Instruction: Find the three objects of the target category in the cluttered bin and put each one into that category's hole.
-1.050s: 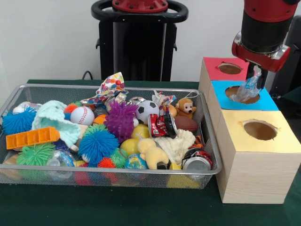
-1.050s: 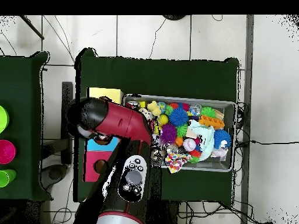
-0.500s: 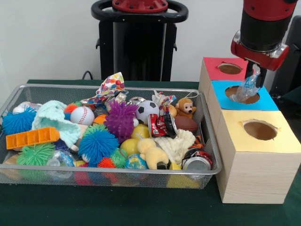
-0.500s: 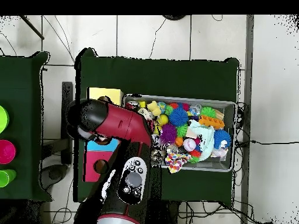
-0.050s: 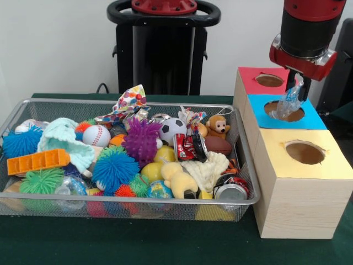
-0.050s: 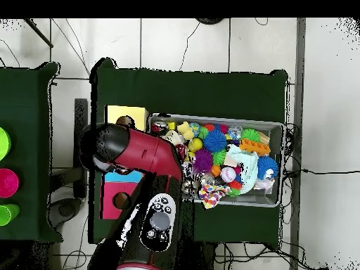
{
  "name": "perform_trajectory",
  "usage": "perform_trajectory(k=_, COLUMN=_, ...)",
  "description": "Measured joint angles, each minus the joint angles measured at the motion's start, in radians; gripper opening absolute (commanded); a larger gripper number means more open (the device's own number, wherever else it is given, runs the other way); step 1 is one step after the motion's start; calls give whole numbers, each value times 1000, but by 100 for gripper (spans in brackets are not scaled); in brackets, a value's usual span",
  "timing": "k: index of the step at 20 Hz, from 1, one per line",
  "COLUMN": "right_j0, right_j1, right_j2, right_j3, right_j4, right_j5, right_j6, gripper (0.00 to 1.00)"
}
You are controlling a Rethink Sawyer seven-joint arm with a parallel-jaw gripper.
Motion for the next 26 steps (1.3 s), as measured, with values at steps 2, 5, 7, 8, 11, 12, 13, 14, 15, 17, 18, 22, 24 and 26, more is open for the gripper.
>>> perform_trajectory(k=2, right_j0=0, right_j1=-2, right_j2=-1, right_j3=2, right_j4=0, right_j5=-4, right_j6=0, gripper=0)
perform_trajectory(k=5, right_j0=1, right_j1=-6, right_j2=-1, right_j3=4, right_j4=0, right_j5=-14, right_j6=0, gripper=0)
perform_trajectory(k=7, right_j0=1, right_j1=-8, right_j2=-1, right_j3=6, right_j4=0, right_j5=-18, right_j6=0, gripper=0)
perform_trajectory(k=8, right_j0=1, right_j1=-8, right_j2=-1, right_j3=7, right_j4=0, right_j5=-21, right_j6=0, gripper=0)
perform_trajectory(k=11, right_j0=1, right_j1=-9, right_j2=-1, right_j3=7, right_j4=0, right_j5=-23, right_j6=0, gripper=0)
perform_trajectory(k=12, right_j0=1, right_j1=-9, right_j2=-1, right_j3=7, right_j4=0, right_j5=-23, right_j6=0, gripper=0)
perform_trajectory(k=13, right_j0=1, right_j1=-9, right_j2=-1, right_j3=7, right_j4=0, right_j5=-23, right_j6=0, gripper=0)
perform_trajectory(k=14, right_j0=1, right_j1=-9, right_j2=-1, right_j3=7, right_j4=0, right_j5=-24, right_j6=0, gripper=0)
perform_trajectory(k=15, right_j0=1, right_j1=-9, right_j2=-1, right_j3=7, right_j4=0, right_j5=-23, right_j6=0, gripper=0)
perform_trajectory(k=17, right_j0=1, right_j1=-9, right_j2=-1, right_j3=7, right_j4=0, right_j5=-23, right_j6=0, gripper=0)
perform_trajectory(k=18, right_j0=1, right_j1=-9, right_j2=-1, right_j3=7, right_j4=0, right_j5=-23, right_j6=0, gripper=0)
perform_trajectory(k=22, right_j0=3, right_j1=-9, right_j2=-3, right_j3=7, right_j4=0, right_j5=-24, right_j6=0, gripper=0)
perform_trajectory(k=24, right_j0=4, right_j1=-9, right_j2=-4, right_j3=7, right_j4=0, right_j5=-24, right_j6=0, gripper=0)
perform_trajectory(k=26, right_j0=5, right_j1=-9, right_j2=-5, right_j3=7, right_j4=0, right_j5=-25, right_j6=0, gripper=0)
